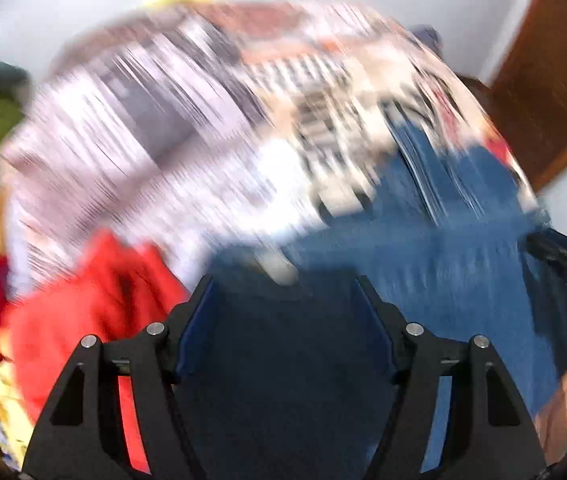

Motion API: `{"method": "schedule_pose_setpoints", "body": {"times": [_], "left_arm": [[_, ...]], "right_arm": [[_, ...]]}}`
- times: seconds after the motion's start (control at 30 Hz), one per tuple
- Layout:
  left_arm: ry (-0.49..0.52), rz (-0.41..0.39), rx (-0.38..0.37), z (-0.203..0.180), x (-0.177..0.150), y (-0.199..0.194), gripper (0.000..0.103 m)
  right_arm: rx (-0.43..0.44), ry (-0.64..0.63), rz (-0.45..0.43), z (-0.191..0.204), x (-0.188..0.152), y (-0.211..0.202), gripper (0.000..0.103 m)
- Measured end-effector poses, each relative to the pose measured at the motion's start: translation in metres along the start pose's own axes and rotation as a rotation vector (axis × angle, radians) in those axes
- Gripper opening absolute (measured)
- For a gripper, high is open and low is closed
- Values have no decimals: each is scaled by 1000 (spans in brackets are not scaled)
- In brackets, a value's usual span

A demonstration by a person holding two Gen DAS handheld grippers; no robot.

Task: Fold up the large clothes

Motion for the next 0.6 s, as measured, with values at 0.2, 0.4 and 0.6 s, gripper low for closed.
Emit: {"method": "schedule_pose_setpoints", "body": {"times": [0.2,0.4,0.6], "left_arm": [[65,-147,58,-6,11,-52,69],[147,-178,5,-37,-20,-79,69],[191,-201,16,-61,-59,-98,69]], "right_arm": [[71,4,-93,16,10,-33,55],[77,-148,-108,41,-27,-58,55],[154,-169,-78,49,-56,-72,55]]}}
Point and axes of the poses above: each gripper's, at about its wrist camera, not at the fingertips, and y roughly the way its jaws point, z to its left, x to its top, the point moved 6 cm from there along y, roughly the way its jaws point, and after that the axes turned 2 degrees about z, right-handed, at the moved point
